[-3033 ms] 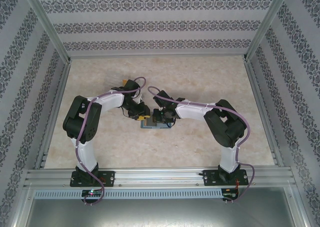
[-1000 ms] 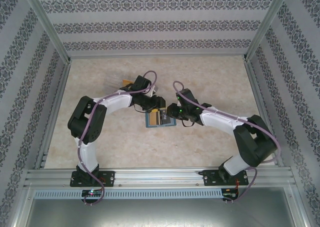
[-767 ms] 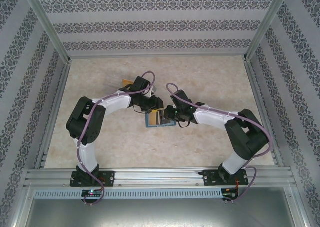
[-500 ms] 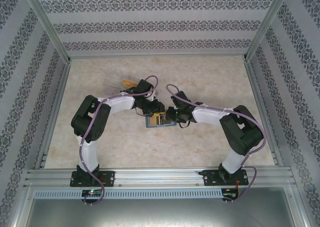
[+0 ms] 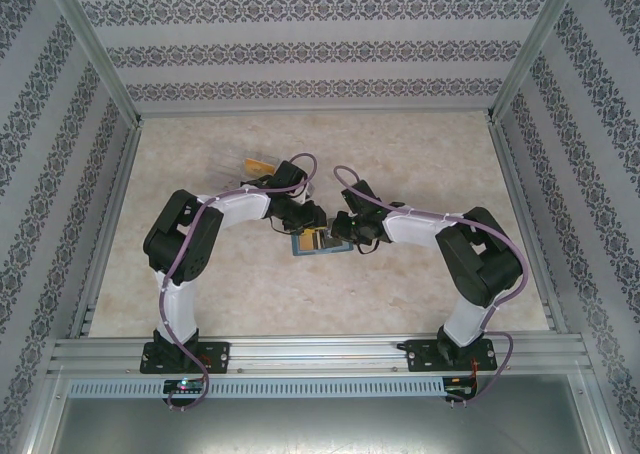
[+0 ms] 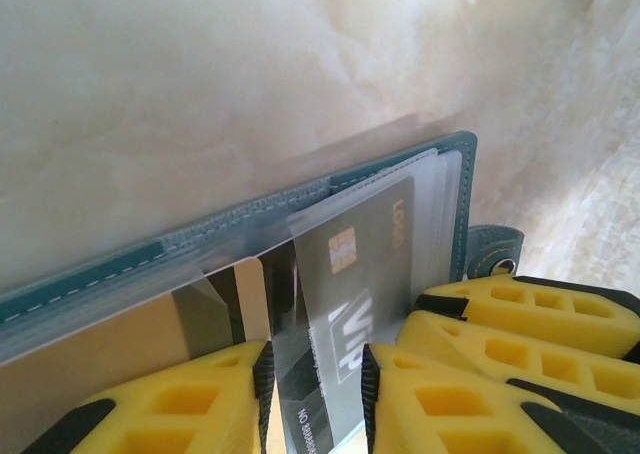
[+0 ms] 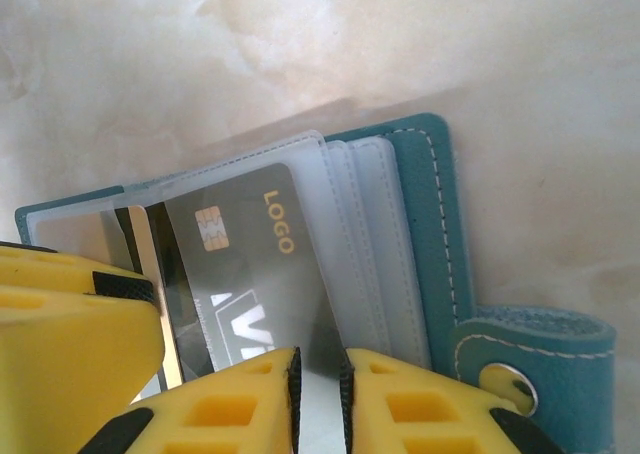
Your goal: Take the credit cards out of the card holder
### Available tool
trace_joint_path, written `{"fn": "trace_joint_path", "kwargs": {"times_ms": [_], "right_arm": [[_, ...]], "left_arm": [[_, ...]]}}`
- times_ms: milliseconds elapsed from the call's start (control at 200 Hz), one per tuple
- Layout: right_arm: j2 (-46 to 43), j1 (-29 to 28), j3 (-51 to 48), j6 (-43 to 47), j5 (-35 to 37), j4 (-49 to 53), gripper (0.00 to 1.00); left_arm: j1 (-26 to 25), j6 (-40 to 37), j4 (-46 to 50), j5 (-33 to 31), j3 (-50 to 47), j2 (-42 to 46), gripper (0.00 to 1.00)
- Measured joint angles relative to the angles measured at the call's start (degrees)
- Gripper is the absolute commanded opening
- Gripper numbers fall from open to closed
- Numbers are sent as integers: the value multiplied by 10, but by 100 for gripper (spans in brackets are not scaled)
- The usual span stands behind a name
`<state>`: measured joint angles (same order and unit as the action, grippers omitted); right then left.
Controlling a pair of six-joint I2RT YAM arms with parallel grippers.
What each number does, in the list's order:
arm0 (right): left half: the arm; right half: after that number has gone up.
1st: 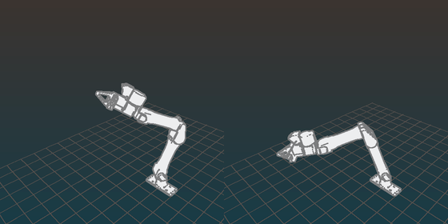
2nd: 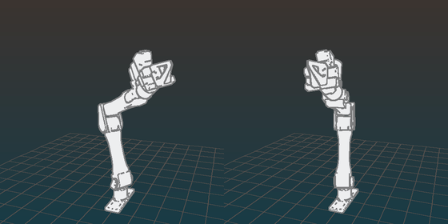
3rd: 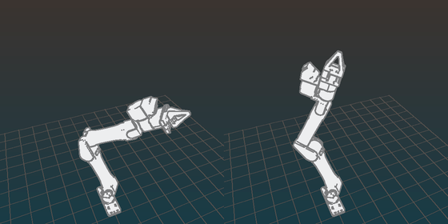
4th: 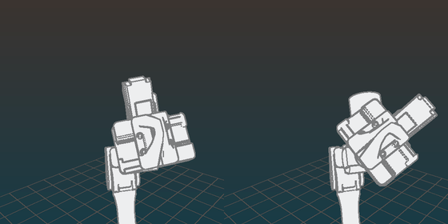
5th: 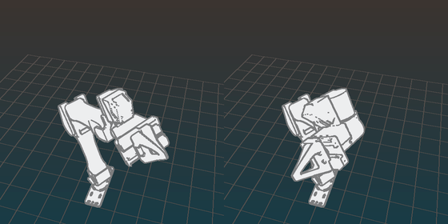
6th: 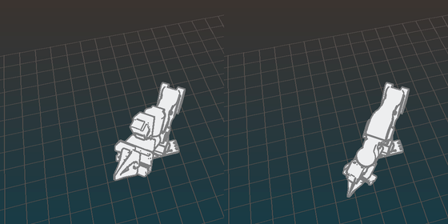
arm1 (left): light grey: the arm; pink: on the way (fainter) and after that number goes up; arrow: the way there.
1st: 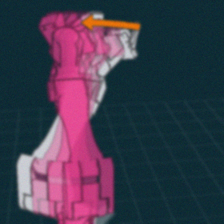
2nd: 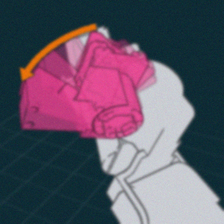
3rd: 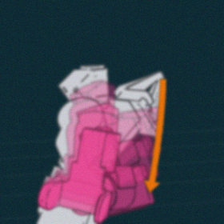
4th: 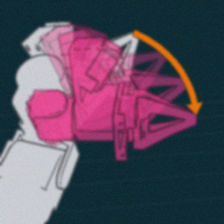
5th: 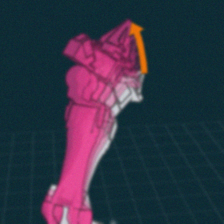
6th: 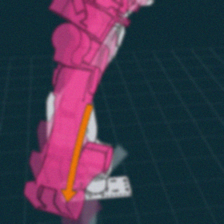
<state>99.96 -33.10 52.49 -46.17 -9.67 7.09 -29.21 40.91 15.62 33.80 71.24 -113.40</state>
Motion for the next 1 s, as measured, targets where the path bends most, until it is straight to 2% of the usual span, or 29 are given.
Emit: {"fn": "trace_joint_path", "kwargs": {"times_ms": [475,999], "right_arm": [[-14,4,-30,-27,-2,-35,22],[-14,4,-32,-35,-2,-37,21]], "left_arm": [[-1,-8,5,-17,-2,1,33],[0,-17,12,1,9,-6,35]]}}
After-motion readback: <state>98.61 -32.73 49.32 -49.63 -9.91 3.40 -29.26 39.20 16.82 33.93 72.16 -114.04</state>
